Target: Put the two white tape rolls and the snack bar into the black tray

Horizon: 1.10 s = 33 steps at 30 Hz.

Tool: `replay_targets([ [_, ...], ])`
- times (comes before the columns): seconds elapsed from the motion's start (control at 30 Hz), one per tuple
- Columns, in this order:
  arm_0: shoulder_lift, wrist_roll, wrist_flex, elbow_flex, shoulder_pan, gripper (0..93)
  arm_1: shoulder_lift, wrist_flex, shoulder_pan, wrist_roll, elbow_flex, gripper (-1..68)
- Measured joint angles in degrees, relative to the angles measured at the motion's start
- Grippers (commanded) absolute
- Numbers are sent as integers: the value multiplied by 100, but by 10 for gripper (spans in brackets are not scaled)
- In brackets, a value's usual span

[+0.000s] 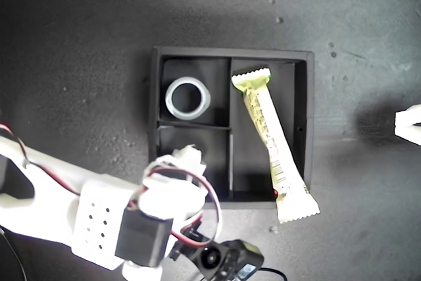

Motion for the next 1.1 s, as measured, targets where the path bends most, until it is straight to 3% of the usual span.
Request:
replay_targets([
  [0.3,4280,88,-97,3727,-483,158,0,193,185,0,149,-3],
  [0.53,9105,-501,-2074,9141,-466,77,0,334,580,694,615,-3],
  [0.63,9694,-659,-2531,10626,-466,2,0,686,729,1011,642,-3],
  [0.87,11268,-589,-3445,12797,-580,1,0,1591,826,1292,659,-3],
  [1.1,12691,-536,-3595,14194,-765,1,0,2320,677,1529,659,-3],
])
